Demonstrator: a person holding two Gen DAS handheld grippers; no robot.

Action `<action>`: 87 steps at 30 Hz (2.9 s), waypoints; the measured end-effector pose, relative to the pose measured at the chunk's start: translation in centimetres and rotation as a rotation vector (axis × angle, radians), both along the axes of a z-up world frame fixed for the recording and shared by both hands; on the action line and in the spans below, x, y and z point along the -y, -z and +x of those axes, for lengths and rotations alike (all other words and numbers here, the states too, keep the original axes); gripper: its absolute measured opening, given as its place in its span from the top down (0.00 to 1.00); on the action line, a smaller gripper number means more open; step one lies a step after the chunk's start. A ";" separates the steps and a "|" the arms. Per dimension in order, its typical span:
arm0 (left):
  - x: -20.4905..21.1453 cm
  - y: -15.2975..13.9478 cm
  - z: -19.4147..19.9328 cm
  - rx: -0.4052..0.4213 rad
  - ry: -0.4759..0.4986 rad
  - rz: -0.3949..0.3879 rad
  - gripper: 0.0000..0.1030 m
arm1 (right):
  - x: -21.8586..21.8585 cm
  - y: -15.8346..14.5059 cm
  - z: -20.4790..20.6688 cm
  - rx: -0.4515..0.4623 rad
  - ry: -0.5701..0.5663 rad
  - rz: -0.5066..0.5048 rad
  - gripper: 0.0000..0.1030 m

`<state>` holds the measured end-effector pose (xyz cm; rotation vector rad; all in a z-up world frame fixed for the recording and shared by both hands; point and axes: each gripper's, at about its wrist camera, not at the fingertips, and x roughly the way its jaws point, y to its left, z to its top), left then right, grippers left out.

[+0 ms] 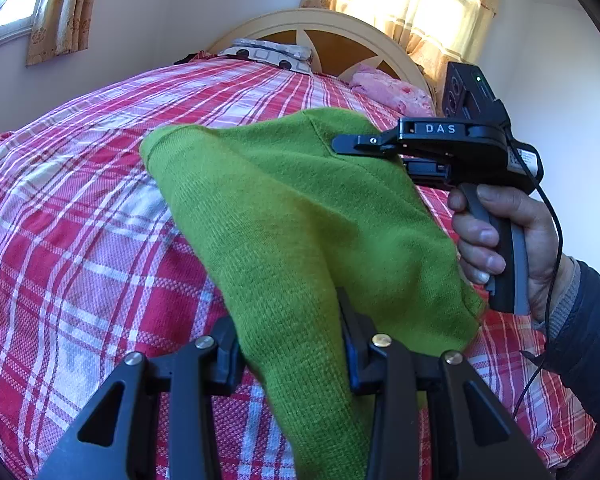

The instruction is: Fold small clothes

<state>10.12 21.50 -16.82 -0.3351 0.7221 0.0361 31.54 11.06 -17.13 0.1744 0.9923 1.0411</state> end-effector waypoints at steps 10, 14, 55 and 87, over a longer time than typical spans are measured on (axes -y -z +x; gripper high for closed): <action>-0.2 0.8 -0.4 0.009 -0.011 -0.026 0.59 | -0.1 1.0 0.3 -0.003 0.021 -0.025 0.75; -0.3 0.8 -0.7 -0.003 -0.034 -0.030 0.48 | -0.5 1.3 0.2 0.031 0.032 -0.080 0.74; 2.8 -8.6 -10.4 0.188 -0.210 0.280 0.02 | 8.0 -8.4 -21.3 0.513 0.295 -0.165 0.33; 4.7 -11.3 -12.3 0.283 -0.161 0.241 0.02 | 10.3 -12.3 -28.9 0.675 0.303 -0.161 0.30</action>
